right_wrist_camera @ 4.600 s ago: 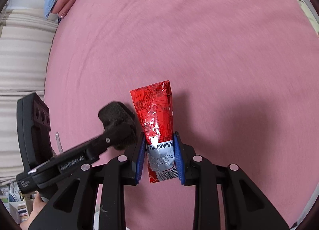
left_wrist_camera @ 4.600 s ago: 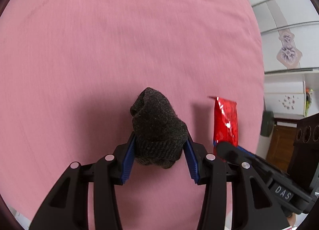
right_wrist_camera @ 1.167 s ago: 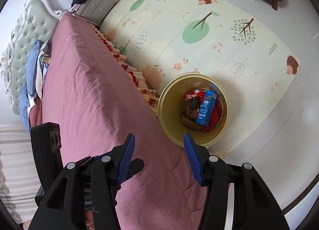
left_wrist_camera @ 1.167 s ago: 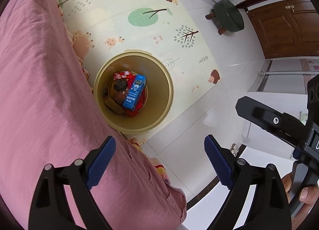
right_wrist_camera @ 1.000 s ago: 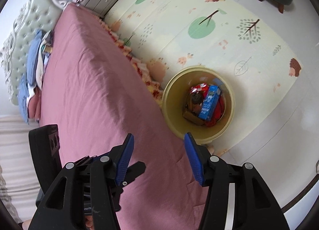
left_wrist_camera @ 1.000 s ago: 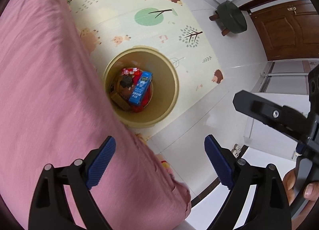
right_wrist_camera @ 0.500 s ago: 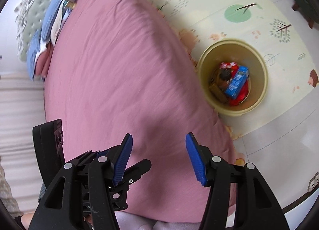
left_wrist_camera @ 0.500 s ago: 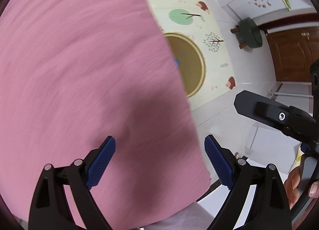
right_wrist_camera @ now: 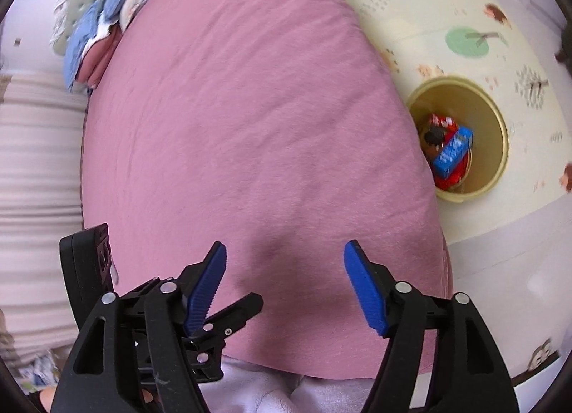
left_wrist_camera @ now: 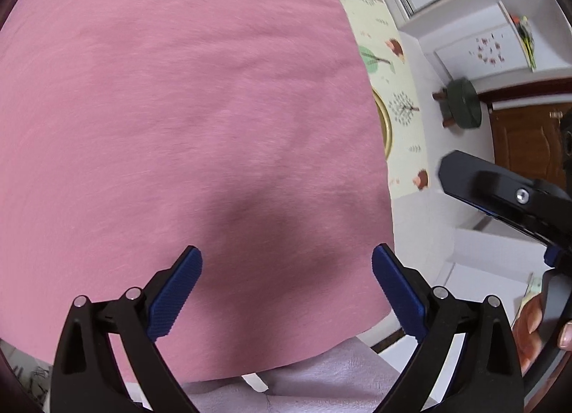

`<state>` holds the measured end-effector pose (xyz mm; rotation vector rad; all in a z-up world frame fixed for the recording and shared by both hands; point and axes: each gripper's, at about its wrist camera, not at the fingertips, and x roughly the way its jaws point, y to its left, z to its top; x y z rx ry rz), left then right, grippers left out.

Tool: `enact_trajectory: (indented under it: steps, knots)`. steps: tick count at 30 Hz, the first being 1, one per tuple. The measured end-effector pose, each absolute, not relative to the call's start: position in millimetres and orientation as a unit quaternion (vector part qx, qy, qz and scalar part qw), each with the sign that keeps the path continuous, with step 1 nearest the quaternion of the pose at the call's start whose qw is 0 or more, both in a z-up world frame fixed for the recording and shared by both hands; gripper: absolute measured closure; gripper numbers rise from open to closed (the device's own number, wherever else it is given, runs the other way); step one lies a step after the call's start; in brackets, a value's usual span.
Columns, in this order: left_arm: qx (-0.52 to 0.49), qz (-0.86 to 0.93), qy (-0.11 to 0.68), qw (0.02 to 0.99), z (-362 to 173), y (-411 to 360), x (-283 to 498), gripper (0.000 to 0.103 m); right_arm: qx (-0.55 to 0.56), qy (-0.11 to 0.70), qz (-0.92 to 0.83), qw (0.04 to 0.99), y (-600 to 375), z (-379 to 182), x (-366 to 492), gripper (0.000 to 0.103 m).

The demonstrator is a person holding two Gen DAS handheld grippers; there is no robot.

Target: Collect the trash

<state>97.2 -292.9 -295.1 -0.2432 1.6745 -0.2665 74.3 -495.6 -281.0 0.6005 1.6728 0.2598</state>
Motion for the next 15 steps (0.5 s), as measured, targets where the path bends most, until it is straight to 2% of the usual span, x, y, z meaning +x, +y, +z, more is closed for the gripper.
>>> enact_trajectory:
  steps: [6,15]
  knots:
    - [-0.103,-0.075,0.728,0.674,-261,-257,93,0.006,0.224,0.711,0.135,0.653,-459,-233,77,0.027]
    - [-0.089,-0.034,0.673,0.733,-168,-197,75,0.006,0.208,0.67,0.168,0.693,-413,-146,73,0.018]
